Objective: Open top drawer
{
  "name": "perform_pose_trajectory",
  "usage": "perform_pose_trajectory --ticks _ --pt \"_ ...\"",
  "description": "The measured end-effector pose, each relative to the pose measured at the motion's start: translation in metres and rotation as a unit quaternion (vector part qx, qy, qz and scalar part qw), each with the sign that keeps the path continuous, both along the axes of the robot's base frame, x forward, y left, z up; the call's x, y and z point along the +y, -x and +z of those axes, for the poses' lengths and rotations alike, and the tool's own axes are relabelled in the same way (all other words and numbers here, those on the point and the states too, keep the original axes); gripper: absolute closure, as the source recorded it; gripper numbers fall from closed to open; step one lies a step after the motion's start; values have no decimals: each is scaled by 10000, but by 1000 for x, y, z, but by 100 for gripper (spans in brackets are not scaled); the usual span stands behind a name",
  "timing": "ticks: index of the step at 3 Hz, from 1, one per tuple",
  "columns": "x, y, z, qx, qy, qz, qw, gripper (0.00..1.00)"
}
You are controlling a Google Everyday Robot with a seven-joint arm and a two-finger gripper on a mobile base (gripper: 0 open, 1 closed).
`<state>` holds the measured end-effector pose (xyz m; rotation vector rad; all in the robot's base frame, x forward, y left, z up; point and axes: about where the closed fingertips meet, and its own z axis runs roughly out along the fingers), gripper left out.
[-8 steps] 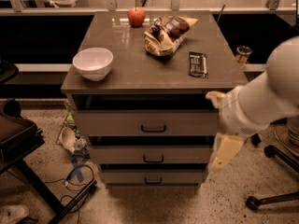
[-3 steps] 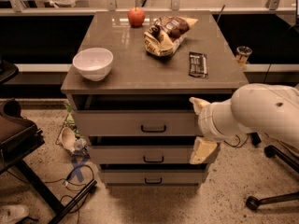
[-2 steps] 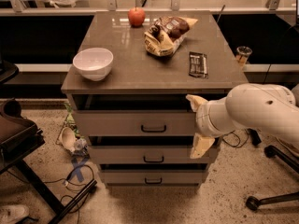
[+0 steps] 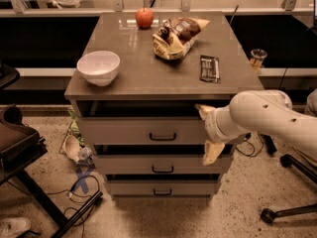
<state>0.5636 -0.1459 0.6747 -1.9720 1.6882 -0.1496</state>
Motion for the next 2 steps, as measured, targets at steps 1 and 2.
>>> perform_pose_trajectory --ticks 1,2 --pt "0 -10 -17 117 -24 18 9999 0" --pt "1 -9 -18 126 -26 28 9999 25"
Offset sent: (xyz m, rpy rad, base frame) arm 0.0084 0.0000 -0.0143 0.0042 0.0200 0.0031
